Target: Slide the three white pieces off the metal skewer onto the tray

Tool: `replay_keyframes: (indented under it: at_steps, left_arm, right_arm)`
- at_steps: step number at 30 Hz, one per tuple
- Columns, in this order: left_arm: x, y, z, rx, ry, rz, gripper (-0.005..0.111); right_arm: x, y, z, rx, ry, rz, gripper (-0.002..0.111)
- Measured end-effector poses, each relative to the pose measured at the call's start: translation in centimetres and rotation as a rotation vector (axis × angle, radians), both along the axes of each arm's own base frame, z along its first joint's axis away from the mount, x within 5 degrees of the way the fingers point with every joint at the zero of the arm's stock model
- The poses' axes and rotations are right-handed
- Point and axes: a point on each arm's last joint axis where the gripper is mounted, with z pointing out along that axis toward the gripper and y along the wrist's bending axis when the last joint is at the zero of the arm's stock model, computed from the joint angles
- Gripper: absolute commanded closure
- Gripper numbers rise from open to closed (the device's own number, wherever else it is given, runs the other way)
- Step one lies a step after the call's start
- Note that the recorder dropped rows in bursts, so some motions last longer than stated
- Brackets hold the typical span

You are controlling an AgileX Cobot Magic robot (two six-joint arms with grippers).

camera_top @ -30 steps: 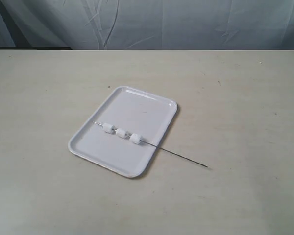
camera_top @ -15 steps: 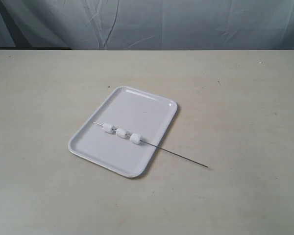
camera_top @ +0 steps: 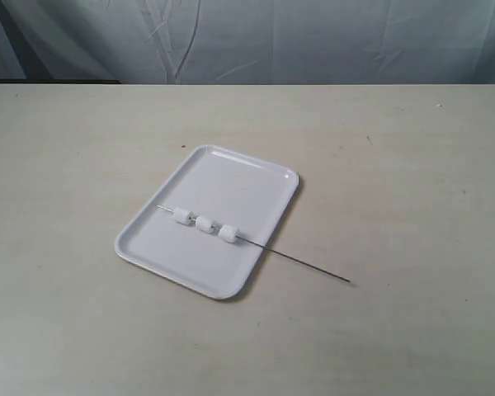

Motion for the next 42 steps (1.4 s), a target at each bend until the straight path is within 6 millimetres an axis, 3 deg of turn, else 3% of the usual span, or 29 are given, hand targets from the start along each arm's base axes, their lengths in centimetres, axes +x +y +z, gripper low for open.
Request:
replay_keyframes:
  at_steps: [4,11,13,17,20,26,33,42]
  left_arm:
    - [3.5,-1.0,-4.8,-0.206,0.390,0.059,0.107]
    - [7.0,-6.0,-13.4,-0.096,0.936,-0.193,0.107]
    - [7.5,-7.0,-15.7,-0.060,1.057,-0.297,0.107]
    - [8.1,-8.3,-19.3,-0.013,1.211,-0.430,0.105]
    - [8.6,-8.6,-21.3,-0.001,1.276,-0.449,0.098]
    - [9.8,-9.3,-23.4,-0.045,1.327,-0.458,0.084]
    - [12.1,-10.2,-21.7,-0.124,1.247,-0.459,0.078]
    - [13.7,-11.1,-21.3,-0.202,1.244,-0.475,0.078]
  right_arm:
    - [5.2,4.7,-5.7,-0.160,0.281,0.217,0.109]
    - [10.6,9.3,-16.8,-0.393,0.650,0.425,0.109]
    - [11.5,9.9,-19.9,-0.441,0.744,0.469,0.102]
    - [12.7,10.7,-24.7,-0.513,0.856,0.550,0.075]
    - [13.3,11.0,-27.2,-0.536,0.901,0.570,0.070]
    - [13.6,11.3,-29.5,-0.541,0.951,0.583,0.073]
    - [13.1,11.8,-29.9,-0.583,0.952,0.665,0.073]
    - [11.1,14.8,-30.5,-0.689,0.929,0.795,0.073]
